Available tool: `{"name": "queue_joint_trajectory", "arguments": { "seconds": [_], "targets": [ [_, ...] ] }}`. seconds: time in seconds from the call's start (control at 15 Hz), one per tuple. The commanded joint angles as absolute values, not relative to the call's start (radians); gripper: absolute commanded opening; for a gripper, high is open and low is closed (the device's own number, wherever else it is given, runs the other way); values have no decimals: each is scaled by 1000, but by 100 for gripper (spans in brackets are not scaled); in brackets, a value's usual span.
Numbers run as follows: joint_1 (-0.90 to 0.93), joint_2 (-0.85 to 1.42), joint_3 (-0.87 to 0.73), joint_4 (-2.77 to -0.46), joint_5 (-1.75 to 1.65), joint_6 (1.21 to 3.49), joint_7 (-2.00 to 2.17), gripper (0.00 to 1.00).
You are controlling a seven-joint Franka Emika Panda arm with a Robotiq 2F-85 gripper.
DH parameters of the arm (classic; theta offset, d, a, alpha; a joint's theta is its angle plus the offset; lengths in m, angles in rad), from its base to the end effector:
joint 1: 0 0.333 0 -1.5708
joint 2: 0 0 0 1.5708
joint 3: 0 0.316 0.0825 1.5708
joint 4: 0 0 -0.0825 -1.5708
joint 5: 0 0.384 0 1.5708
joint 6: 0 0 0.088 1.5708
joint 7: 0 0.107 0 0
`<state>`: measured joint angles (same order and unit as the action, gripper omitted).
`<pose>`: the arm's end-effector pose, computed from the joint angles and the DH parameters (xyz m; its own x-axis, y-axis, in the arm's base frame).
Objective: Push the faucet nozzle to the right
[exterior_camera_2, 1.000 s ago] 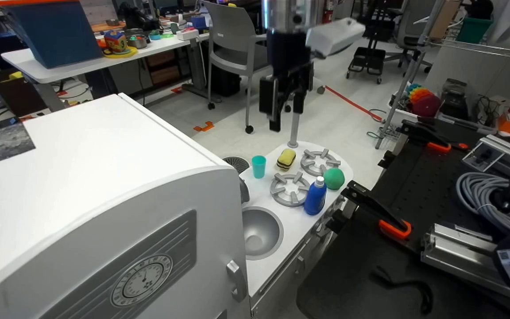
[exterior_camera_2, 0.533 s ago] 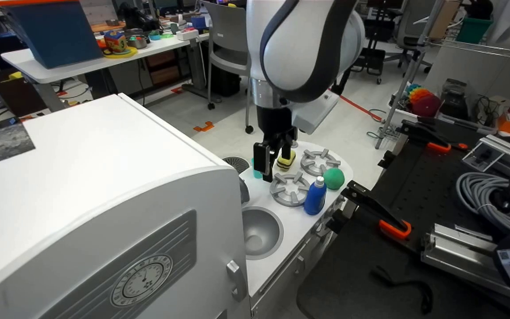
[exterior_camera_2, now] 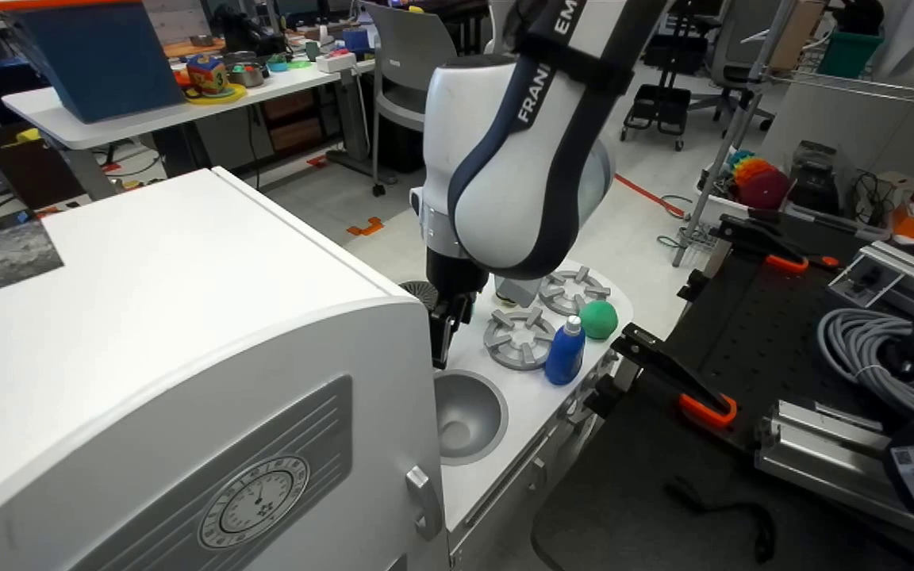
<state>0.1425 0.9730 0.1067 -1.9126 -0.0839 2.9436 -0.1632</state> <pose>0.5604 0.1514 -0.0064 0.9009 0.4273 0.0766 0.4317 -0.9004 -0.0546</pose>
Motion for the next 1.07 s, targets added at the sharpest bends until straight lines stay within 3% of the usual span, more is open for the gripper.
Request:
{"name": "queue_joint_trajectory", "arguments": {
  "seconds": [0.0,1.0],
  "targets": [
    [139,1031,99,-1838,-124,2975,-180,100],
    [80,1008,-27,-1776,-84,2937,-87,100]
  ]
}}
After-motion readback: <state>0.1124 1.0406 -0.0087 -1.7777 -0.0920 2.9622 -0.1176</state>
